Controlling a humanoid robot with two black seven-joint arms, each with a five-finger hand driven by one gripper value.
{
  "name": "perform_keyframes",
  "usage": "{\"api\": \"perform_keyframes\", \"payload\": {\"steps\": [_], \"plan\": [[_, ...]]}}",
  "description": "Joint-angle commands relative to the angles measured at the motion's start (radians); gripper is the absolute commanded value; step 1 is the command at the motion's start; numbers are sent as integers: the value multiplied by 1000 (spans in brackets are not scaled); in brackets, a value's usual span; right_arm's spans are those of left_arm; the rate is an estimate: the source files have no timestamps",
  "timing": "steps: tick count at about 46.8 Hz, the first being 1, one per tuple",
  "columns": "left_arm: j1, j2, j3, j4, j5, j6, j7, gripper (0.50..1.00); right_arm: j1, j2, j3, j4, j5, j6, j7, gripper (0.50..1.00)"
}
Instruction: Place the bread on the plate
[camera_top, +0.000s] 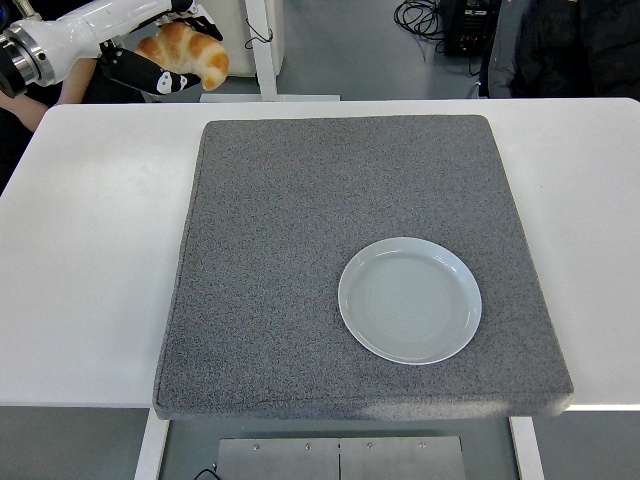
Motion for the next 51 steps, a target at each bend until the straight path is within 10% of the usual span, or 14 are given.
{"api": "perform_keyframes", "payload": {"steps": [1,33,51], "plan": [[-11,-11,0,0,-1,-6,7,500,0,0,0,0,0,-1,0,1000],[-38,-588,92,213,19,-3,71,500,0,0,0,0,0,-1,0,1000],[2,-761,152,232,82,32,50,500,0,0,0,1,0,1,0,1000]]}}
